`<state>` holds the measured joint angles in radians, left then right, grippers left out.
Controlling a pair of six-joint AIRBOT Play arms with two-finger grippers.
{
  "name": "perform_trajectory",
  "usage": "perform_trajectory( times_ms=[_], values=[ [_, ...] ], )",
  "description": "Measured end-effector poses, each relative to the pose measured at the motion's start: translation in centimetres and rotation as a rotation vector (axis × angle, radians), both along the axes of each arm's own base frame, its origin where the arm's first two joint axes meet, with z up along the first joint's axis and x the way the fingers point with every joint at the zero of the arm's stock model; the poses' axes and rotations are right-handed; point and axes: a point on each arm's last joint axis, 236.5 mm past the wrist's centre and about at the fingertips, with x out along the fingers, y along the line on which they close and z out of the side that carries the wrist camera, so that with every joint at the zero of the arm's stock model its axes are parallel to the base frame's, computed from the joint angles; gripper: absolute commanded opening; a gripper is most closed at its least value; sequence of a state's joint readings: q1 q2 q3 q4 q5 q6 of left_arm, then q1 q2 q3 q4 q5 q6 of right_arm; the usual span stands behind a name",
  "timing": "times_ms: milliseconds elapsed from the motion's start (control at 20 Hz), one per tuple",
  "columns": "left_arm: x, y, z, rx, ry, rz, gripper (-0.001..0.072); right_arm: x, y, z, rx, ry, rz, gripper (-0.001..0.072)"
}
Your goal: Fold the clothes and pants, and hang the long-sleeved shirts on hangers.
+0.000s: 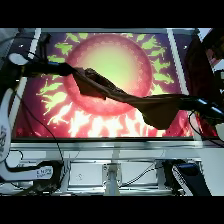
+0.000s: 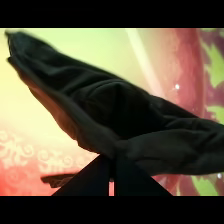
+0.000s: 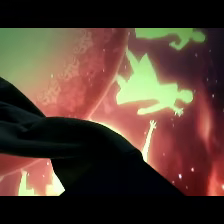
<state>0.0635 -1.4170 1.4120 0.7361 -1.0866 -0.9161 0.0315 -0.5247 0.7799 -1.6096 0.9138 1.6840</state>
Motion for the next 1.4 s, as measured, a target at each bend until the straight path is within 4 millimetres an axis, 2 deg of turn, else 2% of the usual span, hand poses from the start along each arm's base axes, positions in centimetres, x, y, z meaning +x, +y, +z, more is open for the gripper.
perform_trajectory(
  times_ms=[300,450,550,700,900,1050,1200,1400],
  values=[
    [-6.4,2.0,14.6,0.039,-0.323,0.06,0.0033,0.4,-0.8,9.6,-0.033,-0.2,-0.016,0.0011],
    [-10.5,2.9,21.8,0.055,-0.53,0.125,0.0033,-0.6,-0.9,15.1,-0.028,-0.301,-0.019,0.001],
    [-13.3,3.3,25.5,0.077,-0.654,0.165,0.0033,-1.6,-0.8,17.8,-0.02,-0.34,-0.019,0.0011],
    [-16.7,4.5,28.6,0.146,-0.771,0.225,0.0033,-3.3,-0.4,19.7,-0.002,-0.337,-0.007,0.0011],
    [-19.4,6.2,30.1,0.186,-0.807,0.329,0.0033,-5.8,2.6,19.1,0.092,-0.239,0.087,0.001],
    [-21.9,6.5,31.4,0.183,-0.844,0.37,0.0033,-7.7,4.2,19.7,0.125,-0.208,0.149,0.001],
    [-24.9,6.3,33.0,0.143,-0.89,0.406,0.0033,-9.3,4.9,22.0,0.119,-0.251,0.192,0.001],
    [-29.4,6.3,36.5,0.028,-1.005,0.477,0.0033,-10.5,4.8,27.0,0.077,-0.413,0.212,0.001]
  ],
)
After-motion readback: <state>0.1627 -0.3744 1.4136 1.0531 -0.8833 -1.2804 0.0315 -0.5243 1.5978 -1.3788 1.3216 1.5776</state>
